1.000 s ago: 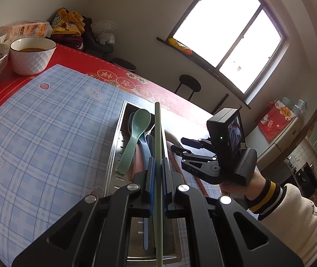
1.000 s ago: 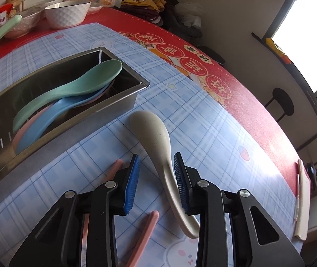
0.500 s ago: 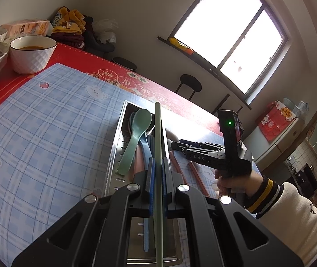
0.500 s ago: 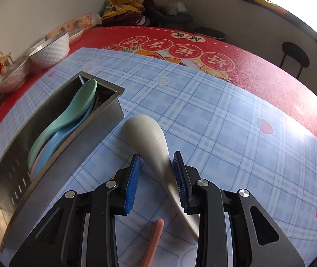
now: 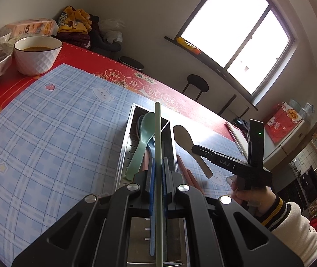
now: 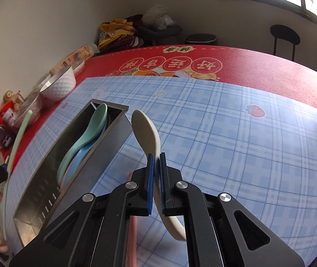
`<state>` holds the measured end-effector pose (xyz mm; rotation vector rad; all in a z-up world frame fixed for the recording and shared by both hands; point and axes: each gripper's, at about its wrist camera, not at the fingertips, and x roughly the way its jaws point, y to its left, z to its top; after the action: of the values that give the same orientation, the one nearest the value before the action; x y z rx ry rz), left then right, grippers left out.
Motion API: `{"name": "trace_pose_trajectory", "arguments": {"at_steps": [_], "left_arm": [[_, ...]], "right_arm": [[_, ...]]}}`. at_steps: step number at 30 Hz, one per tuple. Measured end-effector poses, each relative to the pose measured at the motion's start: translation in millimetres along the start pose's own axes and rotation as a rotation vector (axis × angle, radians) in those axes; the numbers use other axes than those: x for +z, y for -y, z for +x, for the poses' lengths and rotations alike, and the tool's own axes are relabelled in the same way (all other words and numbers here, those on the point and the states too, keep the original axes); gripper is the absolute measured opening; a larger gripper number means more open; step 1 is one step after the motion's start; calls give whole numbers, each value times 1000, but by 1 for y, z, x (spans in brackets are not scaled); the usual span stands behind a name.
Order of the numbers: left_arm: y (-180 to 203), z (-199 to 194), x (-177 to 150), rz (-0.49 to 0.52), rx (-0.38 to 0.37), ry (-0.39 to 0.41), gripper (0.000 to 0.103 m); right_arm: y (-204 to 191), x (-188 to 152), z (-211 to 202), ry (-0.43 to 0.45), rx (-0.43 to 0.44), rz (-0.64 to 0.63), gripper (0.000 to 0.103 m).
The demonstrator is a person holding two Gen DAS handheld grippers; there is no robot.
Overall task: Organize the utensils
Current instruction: 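Carry the green chopstick and white spoon over the steel tray with both tools, then lower the green chopstick into the tray and open the left tool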
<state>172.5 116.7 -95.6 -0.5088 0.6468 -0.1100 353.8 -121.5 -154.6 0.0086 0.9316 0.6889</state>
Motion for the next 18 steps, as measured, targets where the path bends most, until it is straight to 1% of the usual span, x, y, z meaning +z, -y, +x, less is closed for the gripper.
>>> {"name": "trace_pose_trajectory", "arguments": {"at_steps": [4, 7, 8, 13, 15, 18], "left_arm": [[2, 1, 1, 7, 13, -5, 6], [1, 6, 2, 7, 12, -30, 6], [1, 10, 4, 4, 6, -44, 6], [10, 34, 12, 19, -4, -119, 6], [13, 49, 16, 18, 4, -162, 6], [15, 69, 17, 11, 24, -214, 6]], "right_arm": [[2, -6, -10, 36, 11, 34, 4], [0, -14, -26, 85, 48, 78, 4], [-2, -17, -33, 107, 53, 90, 4], [1, -38, -59, 236, 139, 209, 4], [3, -44, -63, 254, 163, 232, 5], [5, -43, -70, 267, 145, 209, 5]]}}
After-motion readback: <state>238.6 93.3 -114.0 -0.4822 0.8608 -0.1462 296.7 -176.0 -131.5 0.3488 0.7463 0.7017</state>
